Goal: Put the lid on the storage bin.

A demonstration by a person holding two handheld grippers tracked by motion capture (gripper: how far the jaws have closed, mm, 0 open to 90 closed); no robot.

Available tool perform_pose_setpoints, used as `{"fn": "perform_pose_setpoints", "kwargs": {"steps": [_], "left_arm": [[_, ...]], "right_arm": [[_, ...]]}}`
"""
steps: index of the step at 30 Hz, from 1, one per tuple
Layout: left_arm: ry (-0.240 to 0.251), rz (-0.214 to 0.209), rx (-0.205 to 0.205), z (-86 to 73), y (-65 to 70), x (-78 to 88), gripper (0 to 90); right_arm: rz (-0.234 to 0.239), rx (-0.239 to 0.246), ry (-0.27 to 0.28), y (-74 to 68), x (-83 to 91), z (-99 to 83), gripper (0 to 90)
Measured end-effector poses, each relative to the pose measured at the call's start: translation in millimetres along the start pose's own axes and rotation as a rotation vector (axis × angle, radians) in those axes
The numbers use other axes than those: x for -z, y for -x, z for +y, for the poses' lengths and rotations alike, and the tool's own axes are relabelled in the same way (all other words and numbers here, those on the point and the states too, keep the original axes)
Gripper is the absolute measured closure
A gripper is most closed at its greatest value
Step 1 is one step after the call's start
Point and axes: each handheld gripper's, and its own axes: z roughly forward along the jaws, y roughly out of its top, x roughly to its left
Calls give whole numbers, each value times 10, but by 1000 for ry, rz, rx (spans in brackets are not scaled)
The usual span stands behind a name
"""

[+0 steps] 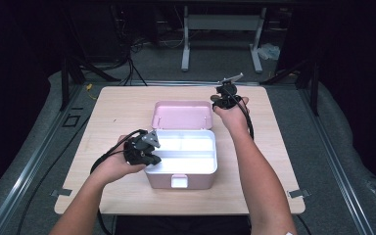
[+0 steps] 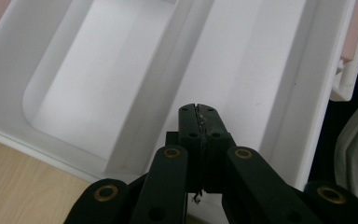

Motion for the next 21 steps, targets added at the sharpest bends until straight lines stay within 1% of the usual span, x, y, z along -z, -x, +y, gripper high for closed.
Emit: {"fn": "perform_pose_setpoints", "kwargs": {"steps": [2,3,5,7,12,14,19,21], "left_arm": [[-3,0,0,1,1,1,892],[-1,3,0,1,2,0,892],[0,3,1,1,2,0,892],[-1,3,3,1,1,0,892],[2,0,7,-1,2,-1,892],[2,-2,6,-2,0,0,892],[4,-1,4,-4,4,0,892],[5,0,4,-4,5,-1,892]], "right_arm": [[6,-8,-10,2,-33,22,674],[-2,-10,-13,2,-53,31,680],[1,-17,-20,7,-88,53,685],[-8,-24,-26,1,-121,76,694],[-11,-8,-43,-63,-187,132,726],[-24,-3,-50,-95,-230,144,732],[-31,-7,-79,-140,-332,162,744],[-42,-9,-77,-155,-360,168,759]]}}
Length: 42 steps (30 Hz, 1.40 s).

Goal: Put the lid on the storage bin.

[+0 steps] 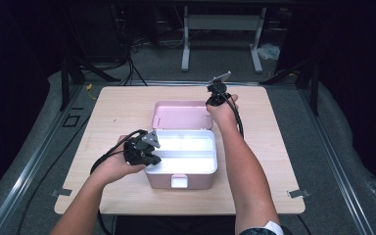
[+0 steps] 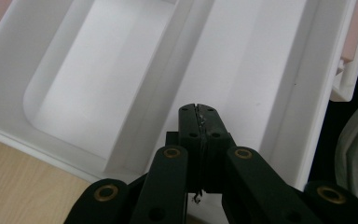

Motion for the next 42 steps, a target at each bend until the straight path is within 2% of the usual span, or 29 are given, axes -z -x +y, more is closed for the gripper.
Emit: {"fn": "perform_pose_setpoints", "kwargs": {"steps": [5,9,12,20,28,33,42], "left_arm": [[-2,-3,2,-3,-5,2,893],[-1,-2,0,-3,-7,3,893],[-1,-3,1,-3,-7,2,894],[1,-2,0,-5,-6,3,894],[1,-3,2,-5,-8,2,895],[1,-3,6,-3,-8,1,895],[2,-4,11,0,-8,-2,896]], "right_arm": [[-24,-13,-2,-23,-52,16,796],[-15,-38,-25,8,-71,23,800],[-11,-53,-16,15,-106,20,798],[-29,-45,-24,-19,-190,1,803],[-19,-61,-21,-2,-177,-9,828],[-9,-62,-8,9,-142,-10,839],[-32,-47,43,-26,-81,-39,845]]}}
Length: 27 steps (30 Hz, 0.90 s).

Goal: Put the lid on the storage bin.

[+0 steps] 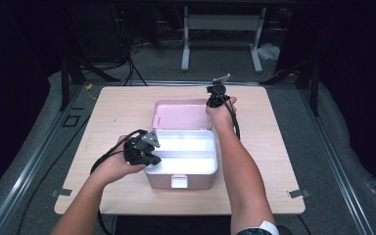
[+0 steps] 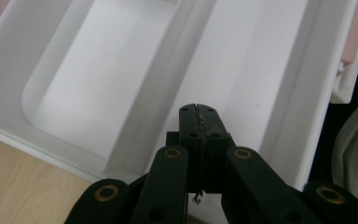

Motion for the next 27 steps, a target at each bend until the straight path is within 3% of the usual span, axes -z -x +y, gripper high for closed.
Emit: {"fn": "perform_pose_setpoints", "kwargs": {"steps": [12,27], "left_arm": [[-12,8,-1,23,13,-6,899],[2,5,7,21,1,-15,899]], "right_arm": [[-8,24,136,-3,322,-9,852],[22,56,239,-56,653,16,864]]}}
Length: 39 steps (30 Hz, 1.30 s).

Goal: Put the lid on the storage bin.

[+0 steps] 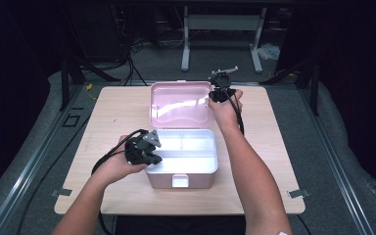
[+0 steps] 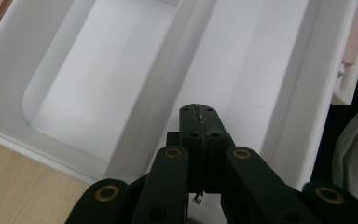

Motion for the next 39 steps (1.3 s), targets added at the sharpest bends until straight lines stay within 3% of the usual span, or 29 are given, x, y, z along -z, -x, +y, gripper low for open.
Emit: {"fn": "perform_pose_setpoints", "kwargs": {"steps": [9,16,20,24,35,39], "left_arm": [[-12,22,-10,17,28,-2,900],[-3,14,-2,7,25,0,899],[-6,33,-25,13,58,-2,899],[-21,51,-18,32,79,-3,899],[15,97,24,-12,70,19,873],[63,68,60,-16,12,119,900]], "right_arm": [[19,40,82,-26,365,-73,867],[65,77,164,-32,684,-257,868],[80,98,192,-50,850,-372,872],[75,111,240,-91,990,-534,876],[59,167,320,-181,1233,-946,870],[67,172,325,-171,1243,-984,870]]}}
